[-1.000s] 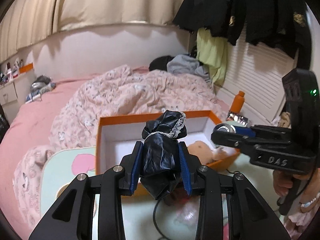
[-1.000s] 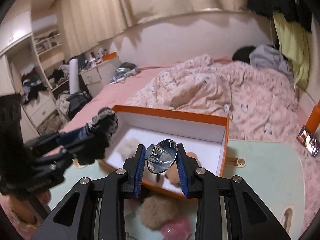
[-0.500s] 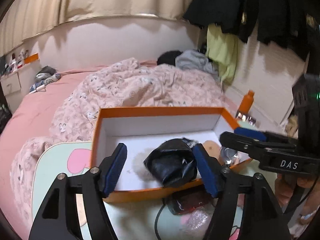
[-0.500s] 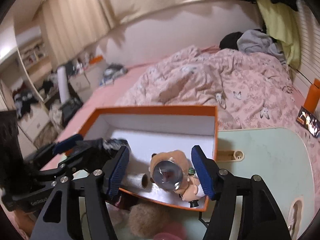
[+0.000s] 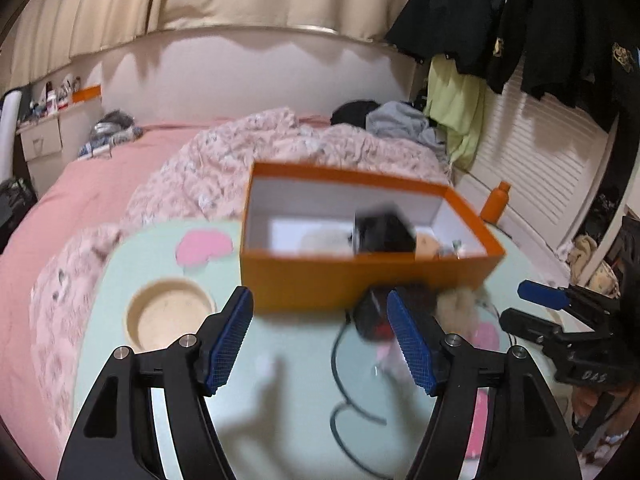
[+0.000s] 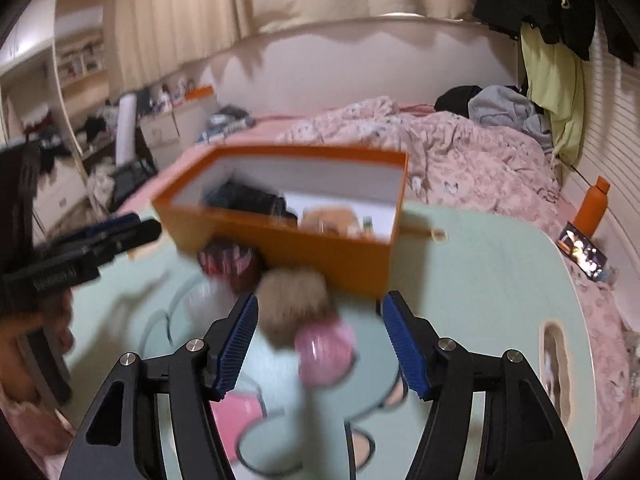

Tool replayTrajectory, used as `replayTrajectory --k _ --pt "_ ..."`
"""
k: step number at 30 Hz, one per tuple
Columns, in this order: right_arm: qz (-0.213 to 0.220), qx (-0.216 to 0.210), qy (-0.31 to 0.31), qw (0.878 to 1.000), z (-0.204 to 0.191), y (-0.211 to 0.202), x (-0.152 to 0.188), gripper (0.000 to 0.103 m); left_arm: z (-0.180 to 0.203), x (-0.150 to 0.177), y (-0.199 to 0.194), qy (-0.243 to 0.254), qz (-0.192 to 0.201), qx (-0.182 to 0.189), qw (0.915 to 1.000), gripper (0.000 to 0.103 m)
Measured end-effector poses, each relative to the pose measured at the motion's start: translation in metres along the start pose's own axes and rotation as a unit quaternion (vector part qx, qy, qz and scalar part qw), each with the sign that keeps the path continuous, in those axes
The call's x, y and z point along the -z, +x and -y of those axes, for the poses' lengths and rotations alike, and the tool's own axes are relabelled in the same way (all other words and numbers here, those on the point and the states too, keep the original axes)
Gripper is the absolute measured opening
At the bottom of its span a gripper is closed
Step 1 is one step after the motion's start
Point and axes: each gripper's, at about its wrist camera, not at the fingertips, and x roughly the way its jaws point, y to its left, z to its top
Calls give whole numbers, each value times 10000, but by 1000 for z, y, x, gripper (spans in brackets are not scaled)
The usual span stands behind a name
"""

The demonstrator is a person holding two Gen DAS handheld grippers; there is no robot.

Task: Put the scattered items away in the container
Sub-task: 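Withdraw both grippers from the box toward the remaining items, then grasp the pink heart item with right gripper while left gripper grasps clear plastic bag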

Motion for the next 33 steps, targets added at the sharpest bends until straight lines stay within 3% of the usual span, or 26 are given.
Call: replayTrajectory --k 6,9,12,13,14,18,21,28,33 --pt "-498 270 -188 9982 -5 26 22 65 13 27 -4 42 -267 215 9994 70" --pt "-645 260 -261 9972 -6 33 26 64 11 27 -8 -24 -185 223 9996 74" --pt "-581 224 -274 9977 -5 31 28 45 6 26 -3 -250 -254 170 9992 78" --pt "-542 221 -262 9979 -5 29 29 33 4 27 -2 -323 -262 183 9990 78" --pt "-517 216 -239 9981 -5 27 30 31 2 28 -3 -385 -233 188 9988 78" --pt "-416 224 -178 9987 -6 23 34 31 2 35 -3 -420 -321 430 9977 78" --pt "-385 200 -177 9989 -8 22 34 31 10 40 0 -173 -478 195 9985 78" --pt "-389 211 -153 9989 -10 21 31 31 36 38 4 482 -579 143 9971 78" --pt "-389 216 -151 9989 -10 22 31 31 46 37 9 658 -704 172 9952 78"
